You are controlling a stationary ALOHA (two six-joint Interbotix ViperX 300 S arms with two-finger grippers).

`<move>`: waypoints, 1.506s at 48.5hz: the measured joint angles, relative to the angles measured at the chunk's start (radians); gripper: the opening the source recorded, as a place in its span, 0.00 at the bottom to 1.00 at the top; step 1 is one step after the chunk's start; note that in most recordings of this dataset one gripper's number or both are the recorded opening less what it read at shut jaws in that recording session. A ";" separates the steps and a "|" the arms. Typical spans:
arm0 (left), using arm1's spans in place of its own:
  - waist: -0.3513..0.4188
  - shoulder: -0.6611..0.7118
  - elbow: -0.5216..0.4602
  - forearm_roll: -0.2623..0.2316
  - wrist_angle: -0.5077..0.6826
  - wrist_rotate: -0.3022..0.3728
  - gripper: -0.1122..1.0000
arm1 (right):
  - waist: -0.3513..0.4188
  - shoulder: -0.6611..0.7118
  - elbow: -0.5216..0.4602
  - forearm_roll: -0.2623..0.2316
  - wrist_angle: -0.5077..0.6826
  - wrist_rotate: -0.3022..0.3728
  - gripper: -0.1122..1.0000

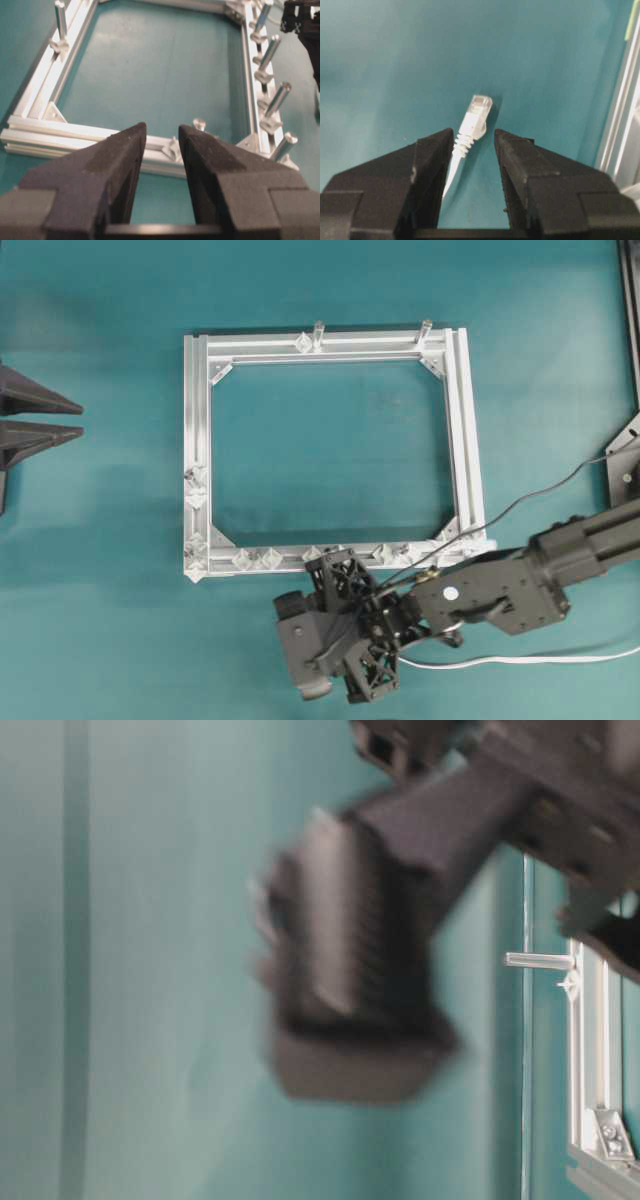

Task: Move the cable alternately left and right between 8 closely spaced pins so it hooks onto each one.
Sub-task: 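Lift the plug with the right gripper toward the frame's bottom-right corner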

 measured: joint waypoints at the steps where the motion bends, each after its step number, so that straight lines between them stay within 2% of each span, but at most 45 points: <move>1: 0.000 -0.002 0.003 0.000 0.000 0.000 0.43 | 0.000 0.006 -0.006 0.000 0.012 0.003 0.48; 16: 0.000 -0.006 0.014 0.000 0.005 0.002 0.43 | 0.002 0.063 -0.057 -0.005 0.058 0.078 0.48; 26: 0.000 -0.006 0.020 0.002 0.006 0.002 0.43 | 0.002 0.075 -0.061 -0.008 0.060 0.087 0.48; 34: 0.000 -0.006 0.026 0.000 0.006 0.002 0.43 | 0.002 0.077 -0.063 -0.008 0.061 0.087 0.42; 40: 0.000 -0.006 0.029 0.002 0.008 0.002 0.43 | 0.008 0.078 -0.064 -0.008 0.061 0.087 0.27; 52: 0.000 -0.008 0.035 0.002 0.008 0.002 0.43 | 0.009 0.077 -0.067 -0.008 0.071 0.089 0.27; 65: 0.000 -0.008 0.038 0.002 0.008 0.002 0.43 | 0.009 0.009 -0.069 -0.008 0.216 0.095 0.27; 73: -0.002 -0.008 0.040 0.002 0.009 0.002 0.43 | 0.020 -0.074 -0.051 -0.008 0.291 0.147 0.27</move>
